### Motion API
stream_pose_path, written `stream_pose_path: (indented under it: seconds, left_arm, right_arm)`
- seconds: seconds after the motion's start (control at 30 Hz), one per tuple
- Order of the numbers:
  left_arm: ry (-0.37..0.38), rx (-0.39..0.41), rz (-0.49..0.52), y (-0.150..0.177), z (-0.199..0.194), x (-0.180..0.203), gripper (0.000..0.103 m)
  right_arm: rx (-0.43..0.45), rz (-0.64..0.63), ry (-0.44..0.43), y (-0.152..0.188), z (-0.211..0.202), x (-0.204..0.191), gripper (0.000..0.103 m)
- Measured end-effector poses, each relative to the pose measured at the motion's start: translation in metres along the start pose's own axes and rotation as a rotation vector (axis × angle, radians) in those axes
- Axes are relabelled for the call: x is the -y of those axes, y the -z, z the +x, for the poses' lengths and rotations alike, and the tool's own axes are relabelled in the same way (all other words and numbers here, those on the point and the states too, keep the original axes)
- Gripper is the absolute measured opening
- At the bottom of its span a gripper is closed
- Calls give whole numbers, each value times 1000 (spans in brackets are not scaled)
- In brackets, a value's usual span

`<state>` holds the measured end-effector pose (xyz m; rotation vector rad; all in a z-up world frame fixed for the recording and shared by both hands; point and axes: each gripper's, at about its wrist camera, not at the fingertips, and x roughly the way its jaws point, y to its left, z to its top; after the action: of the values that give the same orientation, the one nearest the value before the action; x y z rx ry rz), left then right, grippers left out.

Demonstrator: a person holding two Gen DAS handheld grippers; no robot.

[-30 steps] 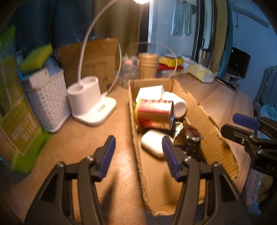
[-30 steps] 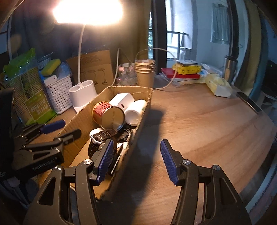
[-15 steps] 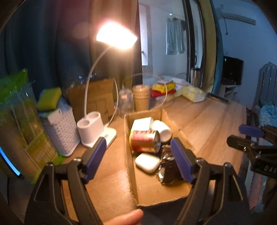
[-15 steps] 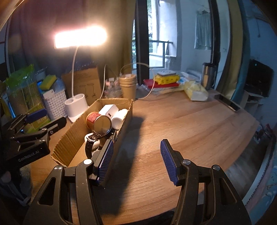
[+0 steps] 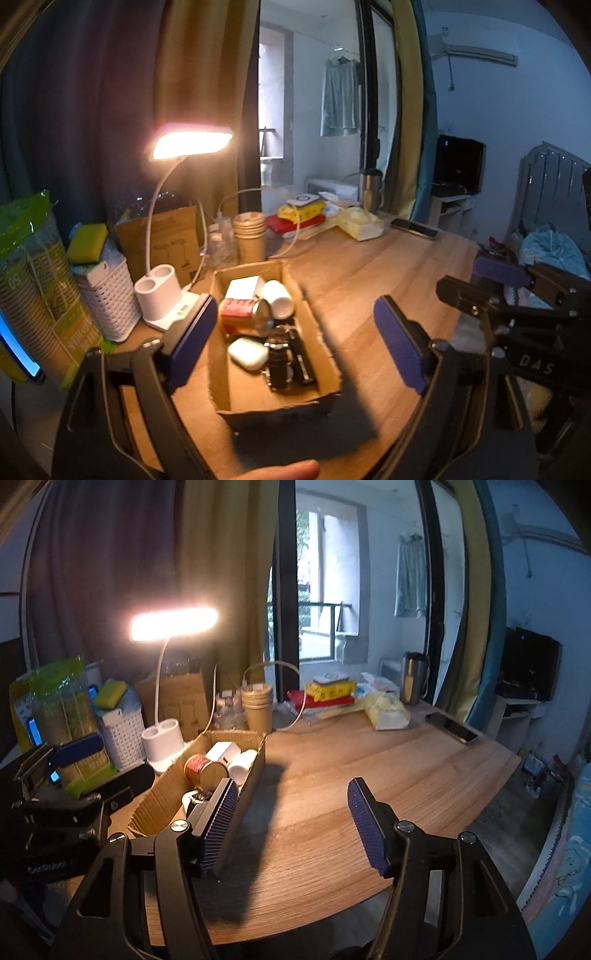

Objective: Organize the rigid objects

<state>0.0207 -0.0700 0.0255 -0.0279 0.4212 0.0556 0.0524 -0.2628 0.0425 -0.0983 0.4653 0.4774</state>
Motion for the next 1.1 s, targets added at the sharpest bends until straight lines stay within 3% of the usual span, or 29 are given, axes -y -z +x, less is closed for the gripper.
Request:
stream_pose_path:
  seconds: [0.27,1.1]
  left_arm:
    - [-43,80,-4,-8,-25,9,89]
    - [-34,88,-6,-14,-31,11,89]
  right_arm:
    - [54,21,-13,-4,-21,9,66]
    - [50,14,-26,-5,-23,6,66]
